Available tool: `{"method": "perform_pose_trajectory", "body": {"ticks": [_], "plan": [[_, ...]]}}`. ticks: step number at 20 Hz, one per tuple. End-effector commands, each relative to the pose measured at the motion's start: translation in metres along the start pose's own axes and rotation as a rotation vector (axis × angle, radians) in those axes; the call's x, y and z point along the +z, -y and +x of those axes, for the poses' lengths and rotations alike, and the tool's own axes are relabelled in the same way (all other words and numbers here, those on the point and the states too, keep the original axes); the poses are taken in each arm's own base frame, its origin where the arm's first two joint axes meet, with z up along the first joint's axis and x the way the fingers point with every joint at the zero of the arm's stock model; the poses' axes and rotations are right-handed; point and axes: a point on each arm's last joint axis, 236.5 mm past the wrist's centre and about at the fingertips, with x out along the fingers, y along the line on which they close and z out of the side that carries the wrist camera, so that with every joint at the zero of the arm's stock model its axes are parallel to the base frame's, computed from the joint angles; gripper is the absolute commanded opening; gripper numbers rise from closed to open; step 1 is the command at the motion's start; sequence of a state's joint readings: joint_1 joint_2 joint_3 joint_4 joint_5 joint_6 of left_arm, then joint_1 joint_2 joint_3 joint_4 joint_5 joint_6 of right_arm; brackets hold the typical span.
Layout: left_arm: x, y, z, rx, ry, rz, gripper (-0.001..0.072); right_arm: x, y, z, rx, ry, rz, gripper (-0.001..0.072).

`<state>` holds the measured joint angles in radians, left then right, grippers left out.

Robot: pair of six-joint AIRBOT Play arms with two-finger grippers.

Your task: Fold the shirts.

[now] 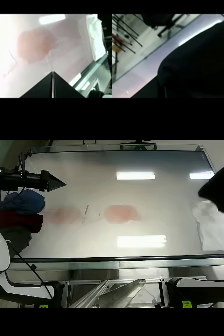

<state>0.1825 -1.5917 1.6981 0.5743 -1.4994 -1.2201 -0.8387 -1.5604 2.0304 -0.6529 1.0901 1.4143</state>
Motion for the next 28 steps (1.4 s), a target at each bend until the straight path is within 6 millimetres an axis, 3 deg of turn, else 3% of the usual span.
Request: {"method": "perform_pose_trajectory", "body": {"ticks": [1,4,8,12,17,18,19,20,21,24,27,28], "plan": [[0.007,0.007,0.012,0.003,0.022,0.017,0.0019,0.0,0.034,0.009,-0.014,-0.002,0.046,0.0019],[0.005,0.012,0.017,-0.003,0.012,0.026,0.002,-0.052,0.091,0.006,-0.147,-0.176,0.197,0.002],[-0.001,0.016,0.02,-0.014,-0.014,0.03,0.0019,-0.151,0.152,-0.04,-0.352,-0.486,0.344,0.0019],[-0.001,0.016,0.02,-0.014,-0.014,0.029,0.002,-0.196,0.2,-0.093,-0.609,-0.494,0.444,0.0021],[-0.002,0.016,0.02,-0.016,-0.02,0.03,0.002,-0.26,0.246,-0.112,-0.744,-0.585,0.492,0.0022],[-0.003,0.016,0.02,-0.016,-0.021,0.03,0.0019,-0.27,0.251,-0.116,-0.764,-0.609,0.495,0.0049],[-0.002,0.016,0.02,-0.016,-0.02,0.03,0.002,-0.28,0.253,-0.125,-0.791,-0.655,0.494,0.0282],[-0.003,0.016,0.02,-0.016,-0.021,0.03,0.002,-0.29,0.25,-0.138,-0.827,-0.708,0.523,0.0607],[-0.002,0.016,0.02,-0.016,-0.02,0.029,0.0019,-0.298,0.244,-0.147,-0.85,-0.756,0.565,0.0713],[-0.003,0.016,0.02,-0.017,-0.022,0.03,0.002,-0.304,0.224,-0.156,-0.848,-0.823,0.646,0.0713],[-0.005,0.018,0.019,-0.022,-0.031,0.03,0.0018,-0.291,0.192,-0.134,-0.707,-0.808,0.686,0.0704],[-0.006,0.019,0.019,-0.024,-0.036,0.034,0.0016,-0.282,0.175,-0.12,-0.626,-0.789,0.697,0.0564]]}}
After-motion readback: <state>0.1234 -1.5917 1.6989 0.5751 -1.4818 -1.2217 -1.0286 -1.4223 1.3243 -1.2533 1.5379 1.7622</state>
